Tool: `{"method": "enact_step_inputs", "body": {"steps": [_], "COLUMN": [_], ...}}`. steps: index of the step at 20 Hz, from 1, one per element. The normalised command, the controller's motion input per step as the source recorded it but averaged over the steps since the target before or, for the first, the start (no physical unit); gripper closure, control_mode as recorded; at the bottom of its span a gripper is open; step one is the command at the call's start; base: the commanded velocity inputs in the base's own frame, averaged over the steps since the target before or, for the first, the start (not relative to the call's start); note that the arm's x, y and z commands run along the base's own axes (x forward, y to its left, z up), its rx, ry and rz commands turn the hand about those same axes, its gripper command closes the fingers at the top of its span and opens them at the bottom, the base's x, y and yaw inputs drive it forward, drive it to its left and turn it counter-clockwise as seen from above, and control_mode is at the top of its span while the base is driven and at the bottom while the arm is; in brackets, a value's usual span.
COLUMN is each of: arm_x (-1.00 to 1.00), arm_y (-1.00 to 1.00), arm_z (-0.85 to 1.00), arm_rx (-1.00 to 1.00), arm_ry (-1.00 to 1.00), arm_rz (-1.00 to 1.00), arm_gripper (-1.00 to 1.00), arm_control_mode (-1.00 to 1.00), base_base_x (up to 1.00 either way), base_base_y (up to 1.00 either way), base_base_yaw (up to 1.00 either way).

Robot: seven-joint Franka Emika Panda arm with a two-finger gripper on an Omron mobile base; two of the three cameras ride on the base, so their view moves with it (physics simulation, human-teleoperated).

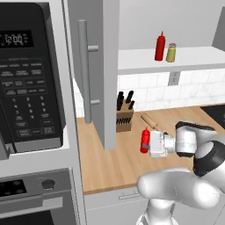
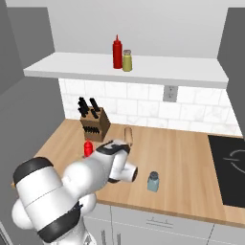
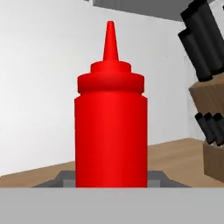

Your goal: Put the shaker and condiment bottle from the counter next to their counterparts in the cabinet.

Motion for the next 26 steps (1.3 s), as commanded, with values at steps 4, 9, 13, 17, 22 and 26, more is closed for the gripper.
{"method": "enact_step_inputs", "body": {"steps": [4,9,13,17,22,26], "arm_x": [-0.04,-0.24,-0.19,-0.1,-0.37,-0.75], "arm_y": [0.32,0.08,0.09,0.14,0.0,-0.14], "arm_z": [0.79,0.82,0.88,0.94,0.95,0.76], "arm_rx": [-0.06,0.0,0.0,0.0,0.04,0.15], "arm_ry": [-0.29,-0.04,0.07,0.23,0.26,0.15], "arm_rz": [-0.64,-0.51,-0.46,-0.39,-0.29,-0.29], "arm_gripper": [1.0,1.0,1.0,1.0,1.0,1.0], "arm_control_mode": [-1.0,-1.0,-1.0,-1.0,-1.0,-1.0], "base_base_x": [0.0,0.0,0.0,0.0,0.0,0.0], "base_base_y": [0.0,0.0,0.0,0.0,0.0,0.0], "base_base_yaw": [0.0,0.0,0.0,0.0,0.0,0.0]}}
